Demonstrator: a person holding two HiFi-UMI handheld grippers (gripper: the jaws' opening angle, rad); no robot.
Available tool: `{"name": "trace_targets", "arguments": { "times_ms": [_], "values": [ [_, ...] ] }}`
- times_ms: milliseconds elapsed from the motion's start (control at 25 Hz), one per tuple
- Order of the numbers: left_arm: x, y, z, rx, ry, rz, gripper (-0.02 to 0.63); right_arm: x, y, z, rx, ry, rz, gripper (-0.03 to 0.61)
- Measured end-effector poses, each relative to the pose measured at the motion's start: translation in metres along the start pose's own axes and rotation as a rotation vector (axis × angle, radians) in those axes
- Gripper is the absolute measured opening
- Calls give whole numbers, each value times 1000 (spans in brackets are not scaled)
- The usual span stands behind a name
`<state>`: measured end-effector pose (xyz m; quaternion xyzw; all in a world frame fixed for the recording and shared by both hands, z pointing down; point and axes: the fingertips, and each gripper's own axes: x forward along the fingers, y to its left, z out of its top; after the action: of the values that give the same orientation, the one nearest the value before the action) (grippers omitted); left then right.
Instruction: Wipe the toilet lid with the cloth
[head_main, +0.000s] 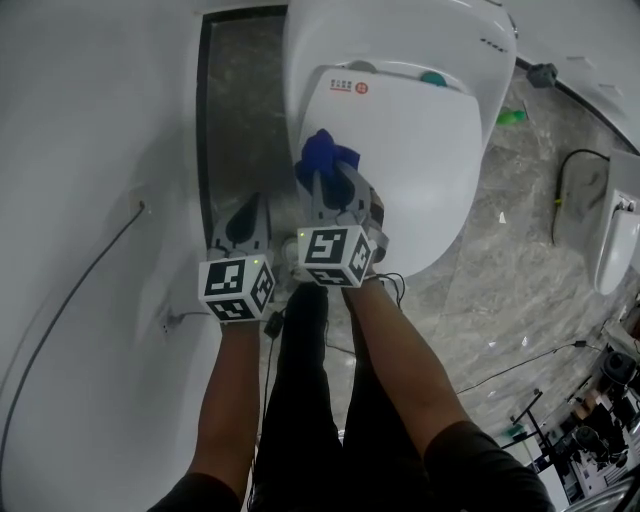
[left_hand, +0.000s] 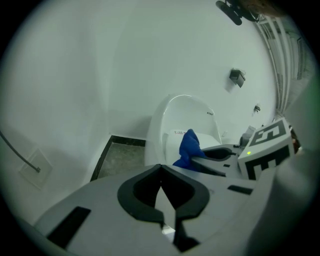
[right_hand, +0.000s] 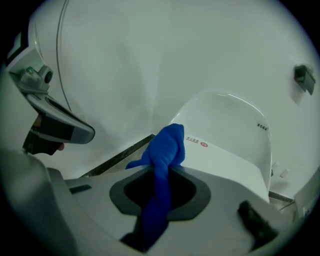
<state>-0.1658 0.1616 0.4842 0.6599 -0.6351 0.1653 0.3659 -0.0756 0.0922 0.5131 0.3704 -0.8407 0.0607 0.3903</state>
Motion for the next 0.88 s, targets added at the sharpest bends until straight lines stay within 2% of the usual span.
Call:
{"name": "trace_targets", "arguments": {
  "times_ms": [200, 440, 640, 880],
  "values": [
    [10, -19, 3, 28, 13, -27, 11, -20, -33, -18, 72, -16, -58, 66],
    [27, -51, 8, 73, 22, -77, 11, -46, -97, -59, 193, 8, -147, 66],
    [41, -87, 9, 121, 36, -146, 11, -64, -143, -92, 313, 34, -197, 66],
    [54, -125, 9, 167, 46, -211, 11, -84, -182, -127, 387, 59, -295, 66]
  ]
}}
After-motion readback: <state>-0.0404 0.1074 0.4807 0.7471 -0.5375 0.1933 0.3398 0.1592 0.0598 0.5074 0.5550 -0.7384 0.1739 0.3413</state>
